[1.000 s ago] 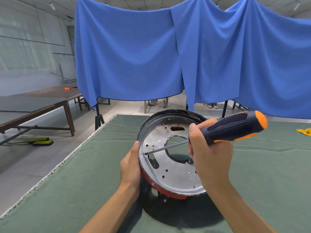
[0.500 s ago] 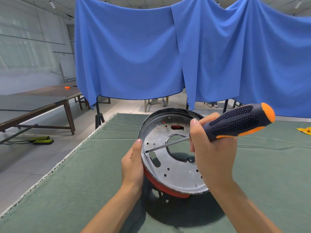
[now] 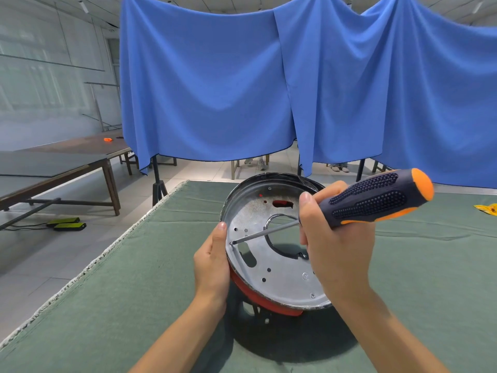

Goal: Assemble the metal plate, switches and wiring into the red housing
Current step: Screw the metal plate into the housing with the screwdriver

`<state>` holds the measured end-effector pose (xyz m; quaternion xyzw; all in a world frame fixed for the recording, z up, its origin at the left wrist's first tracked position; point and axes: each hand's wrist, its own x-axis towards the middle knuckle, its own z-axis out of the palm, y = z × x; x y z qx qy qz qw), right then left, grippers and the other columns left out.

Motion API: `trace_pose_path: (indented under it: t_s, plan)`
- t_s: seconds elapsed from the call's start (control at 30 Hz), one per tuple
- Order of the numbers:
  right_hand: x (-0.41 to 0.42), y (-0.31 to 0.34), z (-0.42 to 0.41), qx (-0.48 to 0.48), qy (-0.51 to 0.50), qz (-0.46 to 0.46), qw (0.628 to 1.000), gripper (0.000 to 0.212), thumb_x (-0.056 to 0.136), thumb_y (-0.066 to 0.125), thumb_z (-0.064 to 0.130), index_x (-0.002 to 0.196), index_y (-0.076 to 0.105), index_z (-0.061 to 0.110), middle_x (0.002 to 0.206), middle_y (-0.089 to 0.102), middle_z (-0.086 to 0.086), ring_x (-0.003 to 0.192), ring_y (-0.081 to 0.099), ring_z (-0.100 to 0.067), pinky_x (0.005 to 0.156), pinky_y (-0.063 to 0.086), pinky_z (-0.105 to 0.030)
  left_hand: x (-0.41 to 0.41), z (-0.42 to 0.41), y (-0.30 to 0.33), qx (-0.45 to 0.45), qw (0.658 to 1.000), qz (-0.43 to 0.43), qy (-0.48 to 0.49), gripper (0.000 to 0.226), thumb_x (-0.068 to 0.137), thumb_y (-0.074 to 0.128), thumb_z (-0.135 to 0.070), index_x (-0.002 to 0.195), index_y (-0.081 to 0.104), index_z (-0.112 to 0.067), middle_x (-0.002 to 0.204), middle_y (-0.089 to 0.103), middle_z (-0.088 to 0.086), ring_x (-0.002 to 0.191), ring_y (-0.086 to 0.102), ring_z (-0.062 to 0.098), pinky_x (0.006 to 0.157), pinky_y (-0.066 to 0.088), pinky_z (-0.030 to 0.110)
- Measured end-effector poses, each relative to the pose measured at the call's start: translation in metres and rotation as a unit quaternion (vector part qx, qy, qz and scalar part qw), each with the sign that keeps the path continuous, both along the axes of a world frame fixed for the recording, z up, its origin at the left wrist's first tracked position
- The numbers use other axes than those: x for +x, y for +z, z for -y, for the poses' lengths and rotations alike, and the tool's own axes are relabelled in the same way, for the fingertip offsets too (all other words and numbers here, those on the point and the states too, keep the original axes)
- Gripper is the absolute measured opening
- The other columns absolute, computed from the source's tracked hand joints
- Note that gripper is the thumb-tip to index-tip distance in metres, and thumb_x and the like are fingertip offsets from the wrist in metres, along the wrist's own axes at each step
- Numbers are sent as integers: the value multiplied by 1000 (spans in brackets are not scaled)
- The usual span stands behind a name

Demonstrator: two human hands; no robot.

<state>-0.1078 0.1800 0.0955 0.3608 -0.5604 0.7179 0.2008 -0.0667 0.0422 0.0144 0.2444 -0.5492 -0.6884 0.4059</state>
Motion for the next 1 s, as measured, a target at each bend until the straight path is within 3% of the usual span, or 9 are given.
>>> trace_pose_path:
  t_s: [0.2,0.37,0.5,0.57,0.63,0.7,0.77,0.87,1.0]
  plan:
    - [-2,0,1,35,5,-4,999,21,73,60,36,59,47,26,46,49,11,45,48,-7,47,41,-18,0,1,1,-7,1000,17,10,38,92,50,-49,98,73,-20,90,76,-4,93,70,18,92,52,46]
    - [-4,4,-1,42,-23,-15,999,32,76,62,24,51,43,22,45,47,16,45,46,-1,47,36,-8,0,-1,-3,-57,998,23,11,34,94,47,-46,89,75,-27,88,75,-6,88,70,14,88,54,41]
    - [2,7,3,66,-54,-26,996,34,76,61,29,51,41,19,44,46,11,43,43,-6,45,37,-18,-1,-6,-3,-49,998,32,2,29,95,48,-42,90,74,-29,88,75,-7,92,70,16,86,54,38]
    - [5,11,7,81,-68,-23,994,34,75,60,32,55,39,14,44,43,5,44,41,-12,47,39,-31,0,-5,-2,-18,999,34,-9,28,93,52,-39,101,73,-23,98,74,-2,100,68,20,94,51,45]
    - [6,19,10,103,-84,-31,991,38,75,58,36,56,38,9,44,40,2,44,39,-17,48,38,-34,3,-2,2,29,998,44,-25,34,88,58,-38,111,69,-15,109,71,6,105,66,26,96,49,50]
    - [6,29,13,130,-106,-47,985,43,76,58,38,53,38,9,43,39,5,44,38,-13,46,35,-24,4,4,5,72,995,57,-40,36,83,62,-36,109,67,-11,107,71,10,92,68,28,74,58,41]
    - [6,38,15,150,-112,-63,980,44,79,61,34,51,34,13,43,39,6,45,37,-11,45,32,-21,7,6,9,86,993,60,-61,23,82,61,-31,95,66,-12,85,63,14,66,59,25,46,51,28]
    - [8,49,19,185,-119,-82,972,46,81,60,30,53,28,13,42,34,4,45,31,-13,48,31,-31,12,4,14,103,988,72,-92,17,82,59,-28,82,62,-11,70,53,14,45,49,20,44,50,31]
    - [17,60,29,217,-128,-119,960,46,78,58,27,53,19,22,44,32,4,48,24,-16,46,20,-26,17,2,16,116,977,112,-141,23,81,58,-31,80,62,-8,65,52,12,33,42,15,41,48,27]
